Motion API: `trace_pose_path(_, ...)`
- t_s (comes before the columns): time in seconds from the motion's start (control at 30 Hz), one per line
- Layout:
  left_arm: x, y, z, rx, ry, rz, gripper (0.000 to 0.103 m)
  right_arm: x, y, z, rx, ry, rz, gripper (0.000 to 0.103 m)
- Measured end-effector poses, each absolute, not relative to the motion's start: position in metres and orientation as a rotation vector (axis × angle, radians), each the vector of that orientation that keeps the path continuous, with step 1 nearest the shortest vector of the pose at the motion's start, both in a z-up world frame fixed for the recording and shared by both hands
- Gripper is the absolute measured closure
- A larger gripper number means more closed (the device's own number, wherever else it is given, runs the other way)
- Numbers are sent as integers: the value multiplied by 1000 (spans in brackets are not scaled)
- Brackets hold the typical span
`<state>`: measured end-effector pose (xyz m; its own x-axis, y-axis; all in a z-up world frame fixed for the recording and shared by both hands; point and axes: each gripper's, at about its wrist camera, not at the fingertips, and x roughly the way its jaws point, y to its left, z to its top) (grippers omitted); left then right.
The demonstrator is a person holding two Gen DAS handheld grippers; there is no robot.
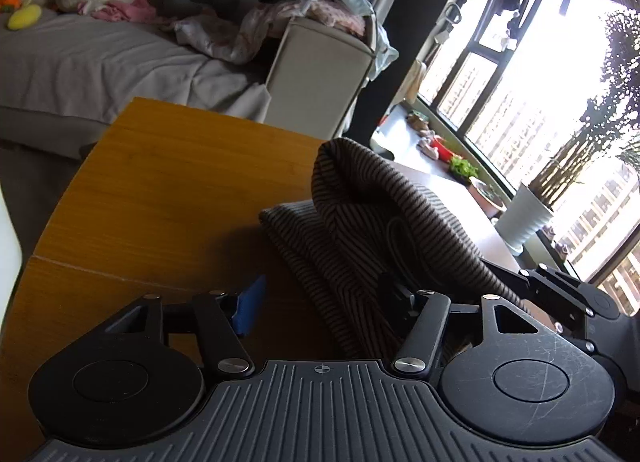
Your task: Fold clothes
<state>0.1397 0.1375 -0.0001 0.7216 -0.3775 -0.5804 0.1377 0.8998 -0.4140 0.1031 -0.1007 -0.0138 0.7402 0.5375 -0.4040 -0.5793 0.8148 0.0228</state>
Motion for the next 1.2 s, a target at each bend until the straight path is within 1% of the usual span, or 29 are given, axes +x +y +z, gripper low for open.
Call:
trace_pose_path(0.07, 135, 134, -9, -383, 727, -350, 56, 111, -106, -1, -40, 412, 631, 91)
trace_pose_path(0.13, 134, 128, -15, -392, 735, -392, 58, 118, -106, 14, 6, 381, 651, 92)
trace_pose_path(0.23, 136, 121, -20, -394, 736, -405, 58, 131, -93, 27, 33, 366, 723, 92)
trace_pose_path(0.27, 137, 119, -21, -397, 737, -408, 58, 137, -87, 23, 37, 403, 749, 92)
trace_pose_path(0.3, 138, 117, -22, -399, 738, -412, 58, 143, -80, 16, 37, 449, 763, 98)
trace_pose_path(0.43, 136, 113, -23, -382, 739, -415, 57, 155, -67, -20, 52, 598, 785, 99)
trace_pose_path(0.5, 134, 114, -23, -368, 740, -409, 56, 148, -69, -24, 68, 590, 785, 99)
trace_pose_path(0.57, 133, 118, -23, -370, 744, -400, 50, 137, -73, -21, 59, 547, 788, 98)
trace_pose_path(0.6, 133, 120, -23, -372, 744, -396, 50, 130, -74, -15, 23, 502, 776, 93)
trace_pose_path(0.63, 132, 121, -22, -373, 742, -391, 51, 122, -74, -9, -28, 452, 748, 83)
trace_pose_path(0.67, 132, 122, -21, -374, 740, -387, 51, 114, -74, -2, -78, 402, 719, 76)
trace_pose_path(0.73, 134, 121, -20, -375, 739, -386, 51, 101, -69, 4, -206, 310, 635, 58)
trace_pose_path(0.8, 135, 120, -20, -376, 740, -387, 51, 100, -64, 7, -292, 276, 575, 52)
trace_pose_path(0.9, 136, 118, -20, -366, 740, -385, 51, 117, -57, 11, -310, 291, 547, 52)
trace_pose_path(0.97, 135, 118, -19, -361, 740, -383, 51, 138, -50, 13, -311, 355, 557, 52)
trace_pose_path(1.0, 134, 118, -19, -358, 739, -382, 51, 150, -46, 14, -312, 395, 566, 53)
trace_pose_path(1.03, 134, 117, -19, -355, 739, -382, 51, 164, -42, 13, -316, 443, 574, 65)
trace_pose_path(1.07, 134, 117, -19, -352, 737, -382, 51, 175, -40, 10, -322, 485, 579, 74)
trace_pose_path(1.1, 134, 117, -19, -348, 735, -382, 51, 181, -38, 8, -327, 509, 581, 89)
trace_pose_path(1.13, 134, 116, -20, -344, 733, -383, 51, 185, -37, 10, -310, 520, 586, 92)
trace_pose_path(1.2, 135, 115, -21, -338, 732, -388, 51, 191, -39, 21, -226, 508, 606, 93)
